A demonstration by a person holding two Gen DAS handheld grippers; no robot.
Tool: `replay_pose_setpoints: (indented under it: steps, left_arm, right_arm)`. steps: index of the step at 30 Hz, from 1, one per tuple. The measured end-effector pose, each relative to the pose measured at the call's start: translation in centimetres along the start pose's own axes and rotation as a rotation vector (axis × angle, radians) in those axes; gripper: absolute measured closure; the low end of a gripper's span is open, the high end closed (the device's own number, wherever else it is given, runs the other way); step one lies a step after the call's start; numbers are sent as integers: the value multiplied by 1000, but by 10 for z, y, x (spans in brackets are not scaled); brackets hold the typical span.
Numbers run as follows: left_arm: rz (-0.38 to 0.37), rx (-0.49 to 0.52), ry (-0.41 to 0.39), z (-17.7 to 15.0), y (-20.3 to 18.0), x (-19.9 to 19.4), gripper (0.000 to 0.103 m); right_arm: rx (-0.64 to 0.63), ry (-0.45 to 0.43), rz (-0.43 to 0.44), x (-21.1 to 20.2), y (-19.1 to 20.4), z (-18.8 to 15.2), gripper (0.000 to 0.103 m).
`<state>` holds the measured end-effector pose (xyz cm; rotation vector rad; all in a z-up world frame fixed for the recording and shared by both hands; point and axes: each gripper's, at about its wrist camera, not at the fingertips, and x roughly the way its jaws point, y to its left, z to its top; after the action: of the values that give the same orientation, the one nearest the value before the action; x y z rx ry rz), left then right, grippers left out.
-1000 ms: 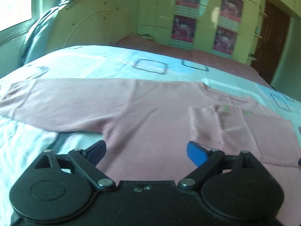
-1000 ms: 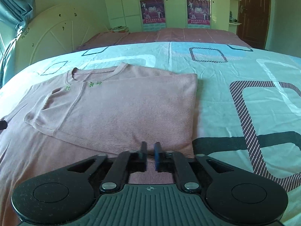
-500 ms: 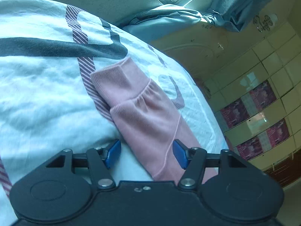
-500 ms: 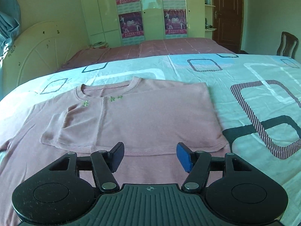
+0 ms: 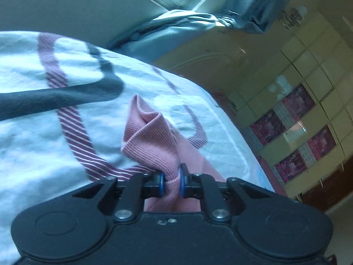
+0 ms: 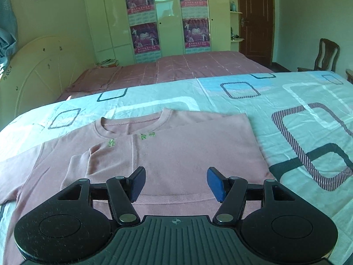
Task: Fold small clothes
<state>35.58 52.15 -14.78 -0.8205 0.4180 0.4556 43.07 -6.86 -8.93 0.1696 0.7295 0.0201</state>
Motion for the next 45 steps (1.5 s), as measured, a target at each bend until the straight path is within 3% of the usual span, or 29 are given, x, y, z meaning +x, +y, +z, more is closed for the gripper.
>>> replay_pose_setpoints:
  steps: [5, 7, 11, 18, 20, 21, 22, 25, 29, 31, 36, 38, 40, 41, 42, 43, 45]
  left_arm:
    - [-167, 292, 104, -56, -115, -1, 91]
    - [-228, 432, 162, -96, -173, -1, 91]
    - [-321, 614, 258, -179, -268, 4, 91]
    - [-352, 892, 439, -326, -375, 27, 90]
    - [-361, 929, 535, -359, -384, 40, 80]
    - [-372, 940, 550, -373, -384, 40, 66]
    - [-386, 961, 516, -380, -386, 34, 52]
    - [-400, 942, 476, -375, -381, 19, 51]
    - [-379, 905, 366, -330, -351, -8, 48]
    - [-333, 903, 324, -302, -328, -19, 45]
    - [-128, 893, 232, -233, -247, -40, 44]
    - [-72, 870, 246, -216, -222, -35, 45]
    - [-63, 845, 263, -202, -210, -27, 46]
    - [-65, 847, 266, -200, -208, -21, 47]
    - [-61, 858, 264, -198, -208, -14, 49]
    - [-67, 864, 268, -196, -209, -7, 50]
    - [-83, 867, 280, -194, -211, 7, 57]
  right_arm:
    - [30, 13, 11, 3, -23, -7, 41]
    - [41, 14, 28, 4, -33, -7, 41]
    - [73, 14, 66, 6, -57, -6, 41]
    - [146, 27, 109, 2, -108, -8, 41]
    - [174, 41, 148, 0, -122, -9, 41]
    - [184, 51, 166, 0, -128, -9, 41]
    - [192, 56, 177, -1, -132, -10, 41]
    - [217, 52, 225, -2, -138, -9, 41]
    - [273, 75, 314, 12, -126, -7, 41]
    - [279, 91, 355, 24, -111, -6, 41]
    - [296, 139, 407, 60, -74, -3, 41]
    - [311, 167, 418, 74, -62, -3, 41]
    - [332, 197, 428, 89, -53, -4, 41]
    - [338, 215, 429, 96, -47, -4, 54]
    - [341, 237, 428, 104, -42, -3, 77]
    - [338, 251, 409, 110, -37, -3, 83]
    - [312, 245, 389, 115, -28, 0, 86]
